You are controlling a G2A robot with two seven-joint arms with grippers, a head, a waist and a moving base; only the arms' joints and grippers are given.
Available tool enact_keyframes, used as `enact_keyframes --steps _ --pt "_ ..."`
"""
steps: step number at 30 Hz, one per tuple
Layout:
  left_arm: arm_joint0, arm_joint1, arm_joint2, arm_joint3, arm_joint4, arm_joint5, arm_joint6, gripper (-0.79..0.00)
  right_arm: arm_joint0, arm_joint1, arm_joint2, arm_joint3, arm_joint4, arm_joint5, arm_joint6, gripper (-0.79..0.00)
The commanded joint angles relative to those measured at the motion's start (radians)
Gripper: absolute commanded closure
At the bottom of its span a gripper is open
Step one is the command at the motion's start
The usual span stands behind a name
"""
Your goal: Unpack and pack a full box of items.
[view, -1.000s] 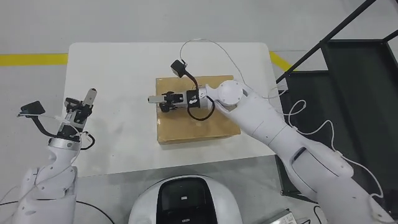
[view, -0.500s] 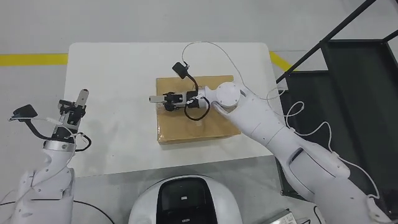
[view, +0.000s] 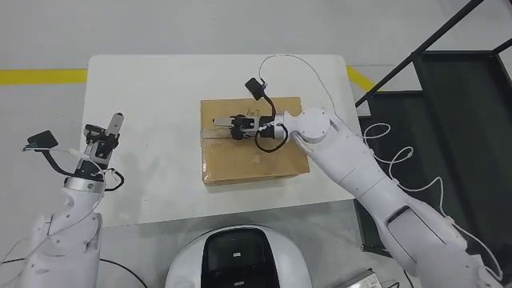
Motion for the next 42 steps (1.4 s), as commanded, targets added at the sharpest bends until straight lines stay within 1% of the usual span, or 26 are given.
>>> enact_keyframes --steps 1,10,19,22,31,35,39,42 --pt "0.001 0.000 0.001 0.000 0.002 -0.002 0.000 -0.785 -0.023 0.011 0.028 -0.024 -0.009 0.015 0.001 -0.785" --pt "-0.004 0.001 0.013 0.000 0.016 -0.005 -0.008 -0.785 -0.096 0.043 0.136 -0.056 -0.002 0.058 0.003 -0.785" --pt "-0.024 0.000 0.038 0.000 0.027 0.004 -0.012 -0.785 -0.164 0.073 0.241 -0.077 -0.006 0.065 0.015 -0.785" --pt "-0.029 0.000 0.045 -0.003 0.034 0.008 -0.014 -0.785 -0.193 0.083 0.266 -0.097 -0.032 0.073 0.013 -0.785" --pt "-0.037 0.001 0.052 -0.005 0.039 0.014 -0.015 -0.785 -0.266 0.110 0.366 -0.150 -0.026 0.088 0.023 -0.785" --pt "-0.038 0.001 0.053 -0.004 0.043 0.015 -0.015 -0.785 -0.289 0.122 0.420 -0.145 -0.015 0.111 0.031 -0.785" --pt "-0.039 0.001 0.054 -0.003 0.042 0.018 -0.016 -0.785 -0.286 0.132 0.461 -0.109 -0.005 0.148 0.059 -0.785" --pt "-0.039 0.002 0.052 0.002 0.044 0.017 -0.013 -0.785 -0.288 0.138 0.490 -0.095 0.014 0.145 0.072 -0.785"
